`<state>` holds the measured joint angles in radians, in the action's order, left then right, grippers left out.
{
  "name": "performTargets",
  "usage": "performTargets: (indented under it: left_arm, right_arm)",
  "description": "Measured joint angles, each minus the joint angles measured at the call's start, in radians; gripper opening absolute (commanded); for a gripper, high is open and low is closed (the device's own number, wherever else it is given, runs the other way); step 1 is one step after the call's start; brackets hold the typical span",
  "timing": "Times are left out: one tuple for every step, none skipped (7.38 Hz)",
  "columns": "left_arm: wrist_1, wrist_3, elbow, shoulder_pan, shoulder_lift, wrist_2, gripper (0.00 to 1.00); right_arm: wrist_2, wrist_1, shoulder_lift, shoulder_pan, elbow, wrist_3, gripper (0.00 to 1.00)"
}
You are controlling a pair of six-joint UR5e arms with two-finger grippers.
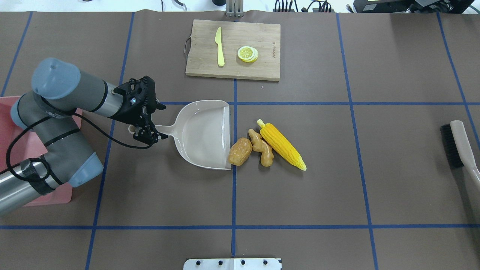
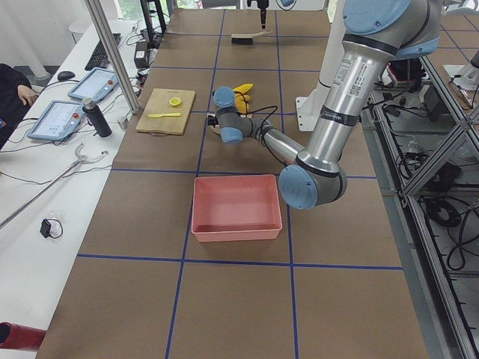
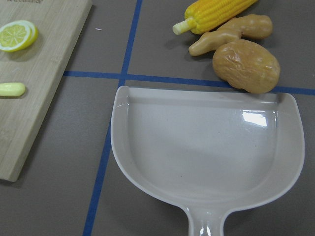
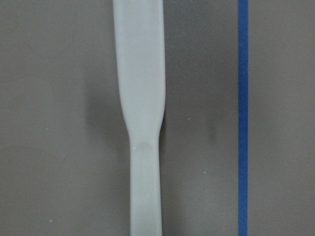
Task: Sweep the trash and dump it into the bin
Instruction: 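Reach the left gripper to the white dustpan handle and grasp it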
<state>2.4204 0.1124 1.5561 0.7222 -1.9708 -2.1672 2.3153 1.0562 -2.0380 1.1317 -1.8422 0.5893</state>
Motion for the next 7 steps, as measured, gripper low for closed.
performTargets:
  left_arm:
    - [0.038,-0.016,-0.021,-0.012,0.0,0.001,0.94]
    - [0.053,-0.022,-0.033,-0.018,0.0,0.001,0.94]
    - [0.058,-0.024,-0.043,-0.021,-0.001,0.001,0.94]
    - [0.059,-0.025,-0.054,-0.027,-0.004,0.002,0.94]
    - [0.06,-0.025,-0.067,-0.035,-0.009,0.004,0.94]
    - [0.06,-0.025,-0.076,-0.042,-0.012,0.011,0.94]
    - [0.06,-0.025,-0.082,-0.05,-0.015,0.022,0.94]
  right_arm:
    - [0.002,-0.085,-0.002,-0.02,0.044,0.06,1.0]
    - [0.004,-0.14,-0.003,-0.041,0.059,0.113,1.0]
    - [0.003,-0.164,-0.004,-0.058,0.056,0.15,1.0]
    - [-0.003,-0.173,-0.007,-0.079,0.049,0.176,1.0]
    - [-0.021,-0.175,-0.01,-0.112,0.046,0.196,0.95]
    - [-0.042,-0.175,-0.012,-0.149,0.045,0.22,0.73]
    - [-0.058,-0.175,-0.013,-0.176,0.045,0.238,0.3]
